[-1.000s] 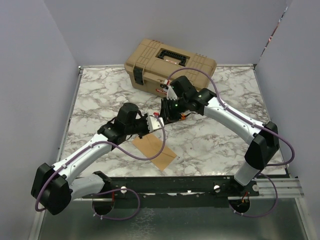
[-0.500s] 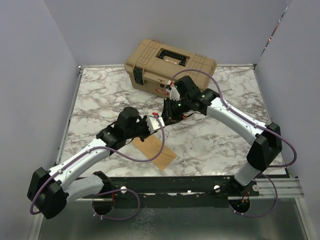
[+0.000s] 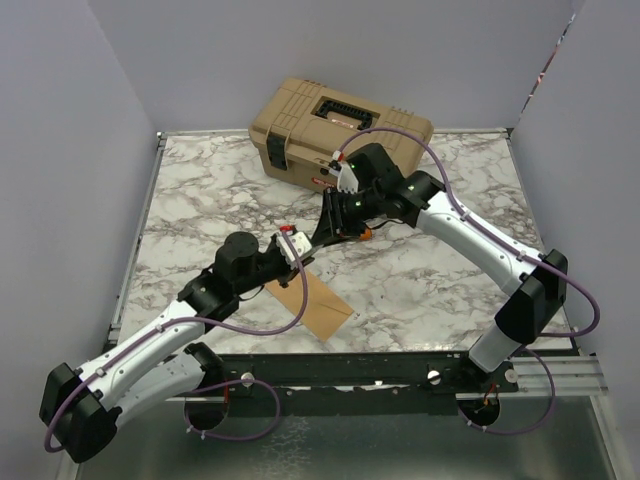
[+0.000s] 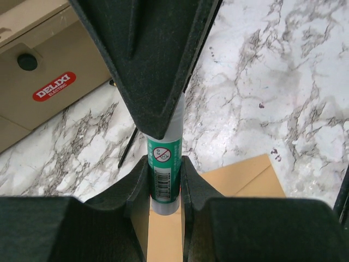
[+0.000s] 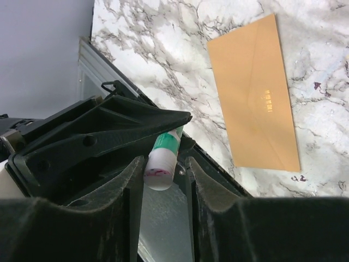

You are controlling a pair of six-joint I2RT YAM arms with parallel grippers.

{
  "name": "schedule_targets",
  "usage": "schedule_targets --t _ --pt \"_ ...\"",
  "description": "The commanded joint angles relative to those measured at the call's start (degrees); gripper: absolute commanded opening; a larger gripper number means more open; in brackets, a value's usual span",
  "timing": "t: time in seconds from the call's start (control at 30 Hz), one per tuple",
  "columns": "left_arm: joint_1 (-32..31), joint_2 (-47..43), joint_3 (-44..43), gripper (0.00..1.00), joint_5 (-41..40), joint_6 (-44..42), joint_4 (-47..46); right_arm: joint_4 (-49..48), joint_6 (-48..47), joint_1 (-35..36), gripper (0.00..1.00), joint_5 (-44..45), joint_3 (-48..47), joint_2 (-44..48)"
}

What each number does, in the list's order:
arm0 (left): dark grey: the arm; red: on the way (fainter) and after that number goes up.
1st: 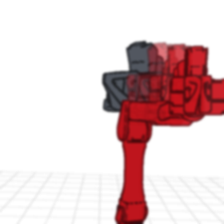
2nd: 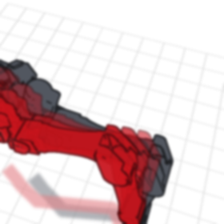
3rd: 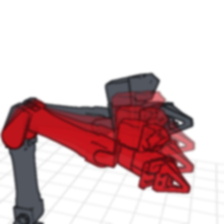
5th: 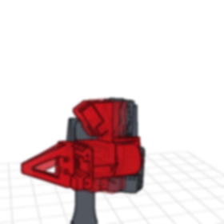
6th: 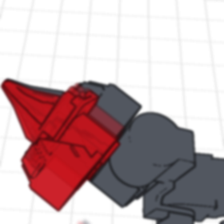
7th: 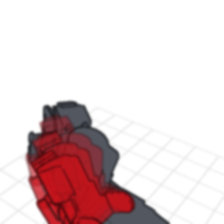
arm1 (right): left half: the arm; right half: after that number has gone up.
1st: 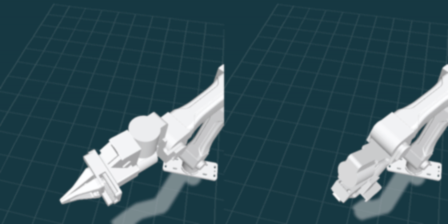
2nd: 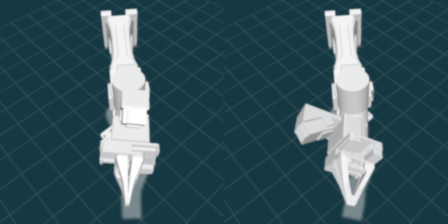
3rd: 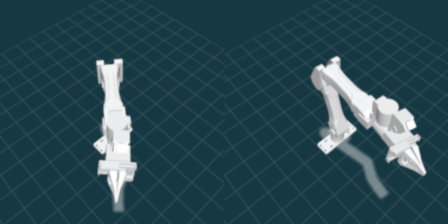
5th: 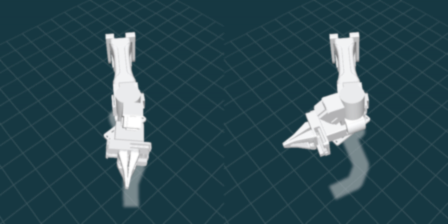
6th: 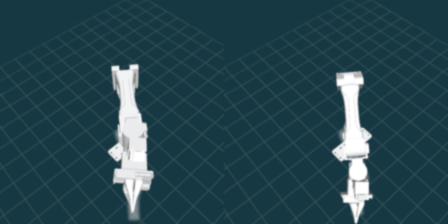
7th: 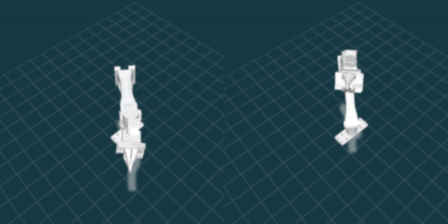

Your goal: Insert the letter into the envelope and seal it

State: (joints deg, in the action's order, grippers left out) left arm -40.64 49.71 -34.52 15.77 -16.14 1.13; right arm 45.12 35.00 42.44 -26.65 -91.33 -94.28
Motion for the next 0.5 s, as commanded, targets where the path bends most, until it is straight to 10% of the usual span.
schedule_targets --t 0.0,0.2,0.47 --pt "-0.4 -4.2 1.5 0.0 -3.0 6.7 -9.6 5.6 -2.5 0.4 0.4 6.5 -0.4 0.5" --pt "-0.4 -4.2 1.7 0.0 -3.7 8.0 -8.7 1.3 -2.2 0.3 0.56 4.8 0.3 2.6" --pt "-0.4 -3.0 0.7 0.0 -3.4 8.9 -7.4 -2.2 -2.8 0.4 0.48 2.2 1.8 3.9"
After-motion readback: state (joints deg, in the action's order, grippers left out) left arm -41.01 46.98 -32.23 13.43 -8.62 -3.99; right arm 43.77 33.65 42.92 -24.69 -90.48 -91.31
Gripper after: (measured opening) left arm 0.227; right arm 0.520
